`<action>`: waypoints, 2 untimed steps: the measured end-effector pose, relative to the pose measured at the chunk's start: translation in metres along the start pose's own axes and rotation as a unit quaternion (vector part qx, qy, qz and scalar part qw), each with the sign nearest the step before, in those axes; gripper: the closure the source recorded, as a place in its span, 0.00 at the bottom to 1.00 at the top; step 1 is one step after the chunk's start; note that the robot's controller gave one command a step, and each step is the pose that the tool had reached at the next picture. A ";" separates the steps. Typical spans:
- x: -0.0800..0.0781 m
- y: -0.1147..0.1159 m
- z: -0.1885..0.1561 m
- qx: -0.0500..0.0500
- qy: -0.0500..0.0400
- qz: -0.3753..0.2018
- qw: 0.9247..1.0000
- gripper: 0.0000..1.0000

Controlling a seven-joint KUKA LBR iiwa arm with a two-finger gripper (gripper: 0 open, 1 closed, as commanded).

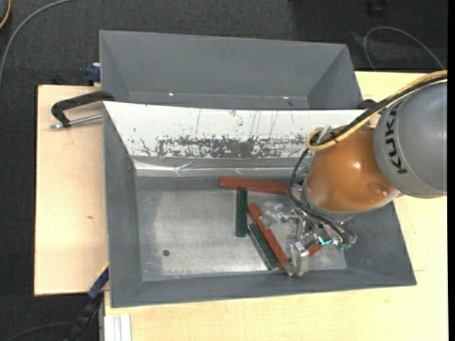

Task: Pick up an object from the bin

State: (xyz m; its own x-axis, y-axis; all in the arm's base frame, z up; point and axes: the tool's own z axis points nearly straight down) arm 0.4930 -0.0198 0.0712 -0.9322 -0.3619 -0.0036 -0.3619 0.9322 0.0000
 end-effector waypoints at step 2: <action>0.000 0.000 0.000 0.000 0.000 0.000 1.000 0.00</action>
Offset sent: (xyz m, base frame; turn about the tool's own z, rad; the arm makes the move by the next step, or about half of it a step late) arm 0.0000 0.0000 0.0000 0.0000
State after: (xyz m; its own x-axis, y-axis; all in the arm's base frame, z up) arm 0.4930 -0.0199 0.0712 -0.9323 -0.3617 -0.0035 -0.3617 0.9323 0.0001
